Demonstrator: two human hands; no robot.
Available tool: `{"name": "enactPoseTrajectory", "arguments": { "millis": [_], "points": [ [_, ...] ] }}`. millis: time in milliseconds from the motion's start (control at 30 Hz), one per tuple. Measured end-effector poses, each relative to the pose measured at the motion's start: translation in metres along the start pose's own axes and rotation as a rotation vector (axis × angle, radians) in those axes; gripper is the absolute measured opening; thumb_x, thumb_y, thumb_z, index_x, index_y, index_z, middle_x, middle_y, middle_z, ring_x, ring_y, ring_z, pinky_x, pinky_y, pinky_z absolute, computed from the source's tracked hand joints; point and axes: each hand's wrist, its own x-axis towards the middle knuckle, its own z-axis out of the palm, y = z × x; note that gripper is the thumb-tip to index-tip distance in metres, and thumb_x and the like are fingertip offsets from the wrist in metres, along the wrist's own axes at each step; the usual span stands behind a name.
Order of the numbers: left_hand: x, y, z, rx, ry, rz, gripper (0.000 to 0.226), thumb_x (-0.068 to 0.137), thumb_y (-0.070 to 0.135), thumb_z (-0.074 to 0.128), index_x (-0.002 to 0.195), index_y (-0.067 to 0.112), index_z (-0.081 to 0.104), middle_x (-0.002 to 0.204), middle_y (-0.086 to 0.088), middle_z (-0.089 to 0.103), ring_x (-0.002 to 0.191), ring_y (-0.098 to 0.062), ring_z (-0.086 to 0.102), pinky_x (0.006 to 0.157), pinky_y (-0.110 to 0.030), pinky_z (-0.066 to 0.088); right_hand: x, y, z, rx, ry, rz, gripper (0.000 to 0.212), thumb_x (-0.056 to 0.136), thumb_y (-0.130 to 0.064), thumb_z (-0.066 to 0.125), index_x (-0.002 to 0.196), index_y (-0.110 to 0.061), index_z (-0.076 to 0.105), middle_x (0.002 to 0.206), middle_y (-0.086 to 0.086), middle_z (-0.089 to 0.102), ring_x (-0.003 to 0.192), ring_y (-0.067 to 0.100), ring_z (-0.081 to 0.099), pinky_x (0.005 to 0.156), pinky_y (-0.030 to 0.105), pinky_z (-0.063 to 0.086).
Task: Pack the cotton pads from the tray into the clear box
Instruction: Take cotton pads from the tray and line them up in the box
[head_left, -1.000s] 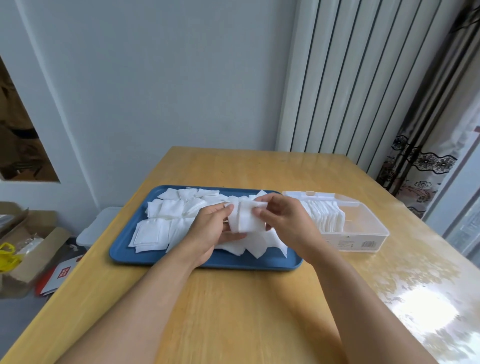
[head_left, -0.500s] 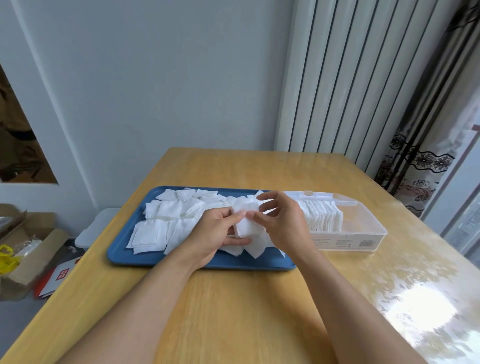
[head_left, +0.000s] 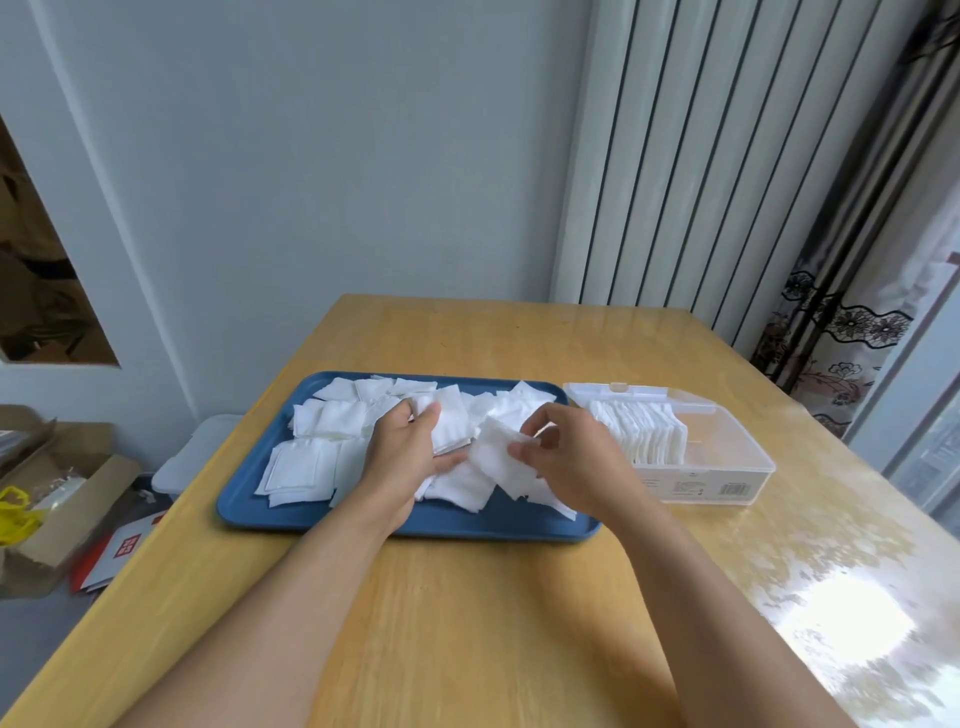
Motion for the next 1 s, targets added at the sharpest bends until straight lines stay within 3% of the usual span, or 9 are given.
{"name": "enactPoseTrajectory", "arguments": {
  "millis": [67, 233, 367, 500, 567, 700, 800, 900, 1000],
  "points": [
    [-0.001, 0.000, 0.003, 0.010, -0.010, 0.012, 0.029, 0.107, 0.022, 0.048, 0.114, -0.004, 0.060, 0.114, -0.009, 0.075, 0.085, -0.025, 0.078, 0.102, -0.053, 0.053, -0.003, -0.006, -0.003, 0.246, -0.011, -0.015, 0.013, 0.094, -0.025, 0.072, 0.094, -0.016, 0.063, 0.076, -0.002, 0.074, 0.055, 0.004, 0.059, 0.055, 0.020, 0.044],
    [-0.002, 0.000, 0.010, 0.021, -0.072, -0.003, 0.024, 0.104, 0.009, 0.045, 0.107, 0.007, 0.069, 0.108, -0.019, 0.075, 0.098, -0.032, 0.072, 0.093, -0.050, 0.058, -0.005, -0.014, 0.014, 0.734, -0.011, 0.045, 0.018, 0.092, -0.014, 0.073, 0.101, -0.002, 0.063, 0.087, 0.011, 0.077, 0.072, 0.024, 0.072, 0.081, 0.048, 0.057],
    [-0.006, 0.002, 0.012, -0.038, -0.125, 0.015, 0.024, 0.102, 0.005, 0.046, 0.114, 0.001, 0.066, 0.113, -0.022, 0.073, 0.094, -0.026, 0.067, 0.088, -0.044, 0.056, -0.005, -0.016, 0.027, 0.826, 0.022, 0.092, 0.013, 0.093, -0.014, 0.072, 0.098, -0.007, 0.063, 0.090, 0.014, 0.076, 0.069, 0.025, 0.073, 0.082, 0.045, 0.057],
    [-0.006, 0.004, 0.013, -0.206, -0.188, -0.026, 0.045, 0.108, 0.034, 0.046, 0.121, -0.005, 0.065, 0.116, -0.021, 0.073, 0.105, -0.036, 0.069, 0.097, -0.052, 0.054, -0.006, -0.017, 0.032, 0.805, 0.067, 0.122, 0.014, 0.093, -0.017, 0.073, 0.098, -0.008, 0.063, 0.087, 0.012, 0.077, 0.067, 0.026, 0.074, 0.086, 0.051, 0.057],
    [-0.007, 0.005, 0.012, -0.189, -0.235, -0.022, 0.048, 0.105, 0.040, 0.051, 0.117, -0.004, 0.067, 0.116, -0.024, 0.072, 0.104, -0.037, 0.071, 0.095, -0.051, 0.057, -0.008, -0.019, 0.031, 0.797, 0.064, 0.128, 0.014, 0.094, -0.019, 0.072, 0.096, -0.011, 0.061, 0.088, 0.014, 0.077, 0.066, 0.026, 0.073, 0.076, 0.046, 0.059],
    [-0.003, 0.000, 0.012, -0.090, -0.117, 0.052, 0.024, 0.103, 0.021, 0.058, 0.110, 0.001, 0.068, 0.113, -0.023, 0.074, 0.104, -0.038, 0.072, 0.090, -0.048, 0.060, -0.008, -0.019, 0.022, 0.603, 0.137, 0.071, 0.016, 0.095, -0.028, 0.070, 0.099, -0.015, 0.061, 0.086, 0.008, 0.072, 0.058, 0.020, 0.069, 0.057, 0.039, 0.058],
    [0.006, 0.000, 0.002, -0.138, 0.053, 0.030, 0.022, 0.101, 0.023, 0.061, 0.111, 0.006, 0.069, 0.119, -0.016, 0.072, 0.092, -0.039, 0.076, 0.093, -0.044, 0.058, 0.000, -0.008, 0.011, 0.192, 0.349, -0.058, 0.010, 0.096, -0.028, 0.068, 0.104, -0.026, 0.063, 0.096, -0.009, 0.067, 0.078, 0.009, 0.065, 0.071, 0.033, 0.052],
    [0.012, 0.001, -0.006, -0.173, 0.113, -0.027, 0.023, 0.097, 0.029, 0.063, 0.114, 0.014, 0.068, 0.129, -0.008, 0.068, 0.080, -0.034, 0.078, 0.104, -0.049, 0.052, 0.002, 0.000, 0.013, -0.106, 0.180, -0.126, 0.044, 0.093, -0.030, 0.071, 0.135, -0.024, 0.058, 0.133, -0.007, 0.057, 0.120, 0.013, 0.054, 0.099, 0.031, 0.046],
    [0.012, -0.001, -0.006, -0.182, 0.097, -0.025, 0.025, 0.100, 0.024, 0.060, 0.116, 0.005, 0.066, 0.119, -0.016, 0.073, 0.086, -0.031, 0.078, 0.097, -0.049, 0.057, 0.001, 0.002, 0.030, -0.304, 0.039, -0.110, 0.047, 0.089, -0.030, 0.071, 0.132, -0.016, 0.059, 0.129, 0.002, 0.060, 0.123, 0.026, 0.051, 0.094, 0.033, 0.045]
  ]
}}
